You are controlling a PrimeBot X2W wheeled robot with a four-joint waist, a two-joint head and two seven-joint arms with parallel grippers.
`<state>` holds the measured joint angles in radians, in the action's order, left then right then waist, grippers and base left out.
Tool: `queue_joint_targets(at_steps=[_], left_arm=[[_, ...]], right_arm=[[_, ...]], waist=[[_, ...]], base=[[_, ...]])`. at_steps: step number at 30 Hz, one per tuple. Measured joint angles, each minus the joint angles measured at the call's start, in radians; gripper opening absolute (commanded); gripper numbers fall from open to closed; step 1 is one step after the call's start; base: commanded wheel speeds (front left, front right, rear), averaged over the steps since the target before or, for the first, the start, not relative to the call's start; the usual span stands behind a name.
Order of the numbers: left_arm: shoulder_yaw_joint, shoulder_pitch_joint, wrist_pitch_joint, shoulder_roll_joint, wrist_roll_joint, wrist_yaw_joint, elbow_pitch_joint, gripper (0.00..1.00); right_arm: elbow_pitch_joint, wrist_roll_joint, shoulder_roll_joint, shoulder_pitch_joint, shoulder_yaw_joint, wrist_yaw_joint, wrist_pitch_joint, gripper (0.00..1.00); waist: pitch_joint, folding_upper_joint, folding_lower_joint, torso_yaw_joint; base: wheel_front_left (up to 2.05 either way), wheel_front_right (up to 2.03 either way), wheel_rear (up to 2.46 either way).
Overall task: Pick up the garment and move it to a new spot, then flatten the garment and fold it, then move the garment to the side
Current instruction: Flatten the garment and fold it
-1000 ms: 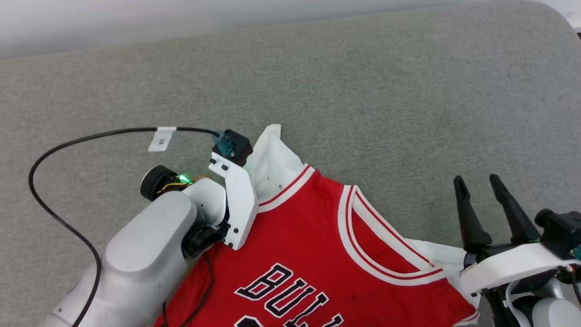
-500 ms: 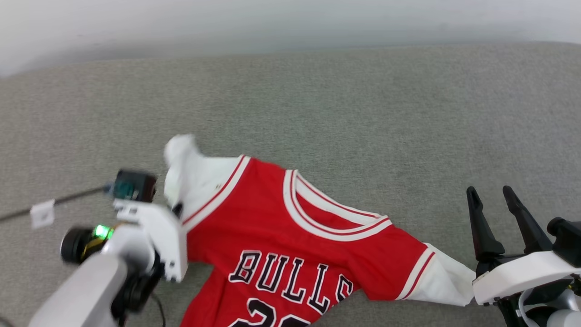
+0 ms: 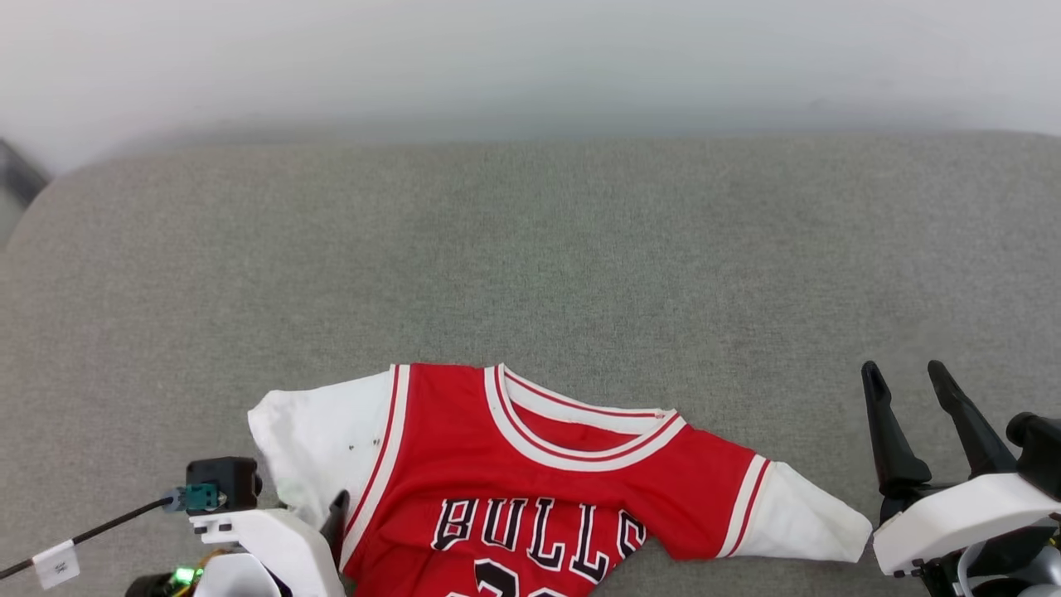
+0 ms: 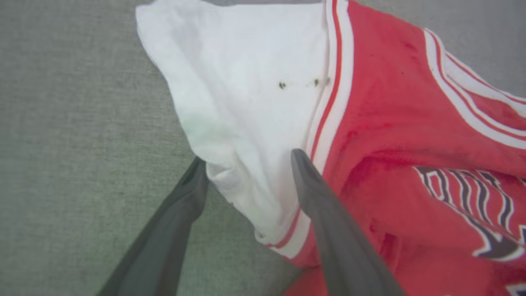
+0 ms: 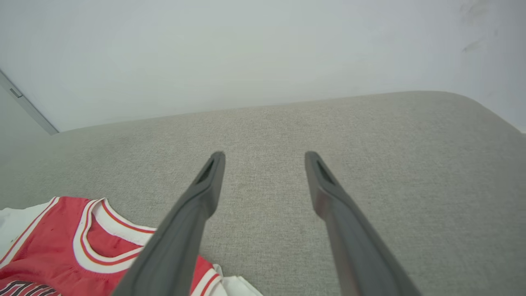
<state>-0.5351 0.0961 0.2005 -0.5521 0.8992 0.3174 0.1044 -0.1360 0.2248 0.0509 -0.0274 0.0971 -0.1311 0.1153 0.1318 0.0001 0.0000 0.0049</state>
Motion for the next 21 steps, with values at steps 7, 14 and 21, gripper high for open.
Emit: queue_joint_targets(at_steps=[7,14,21], left_arm=[[0.009,0.033,-0.175,-0.007,-0.136,0.037,-0.037,1.00],[0.014,0.043,-0.362,0.003,-0.240,0.061,-0.113,1.00],[0.020,0.015,-0.434,0.039,-0.263,0.063,-0.155,1.00]], right_arm=[[-0.007,-0.005,0.000,-0.040,0.001,0.000,0.018,1.00],[-0.015,-0.003,0.000,-0.067,-0.004,0.000,0.027,1.00],[-0.017,0.003,0.000,-0.089,0.002,0.000,0.044,1.00]], waist=[[-0.067,0.0000,0.0000,-0.001],[-0.107,0.0000,0.0000,-0.011],[-0.130,0.0000,0.0000,-0.016]], base=[[0.00,0.00,0.00],[0.00,0.00,0.00],[0.00,0.00,0.00]])
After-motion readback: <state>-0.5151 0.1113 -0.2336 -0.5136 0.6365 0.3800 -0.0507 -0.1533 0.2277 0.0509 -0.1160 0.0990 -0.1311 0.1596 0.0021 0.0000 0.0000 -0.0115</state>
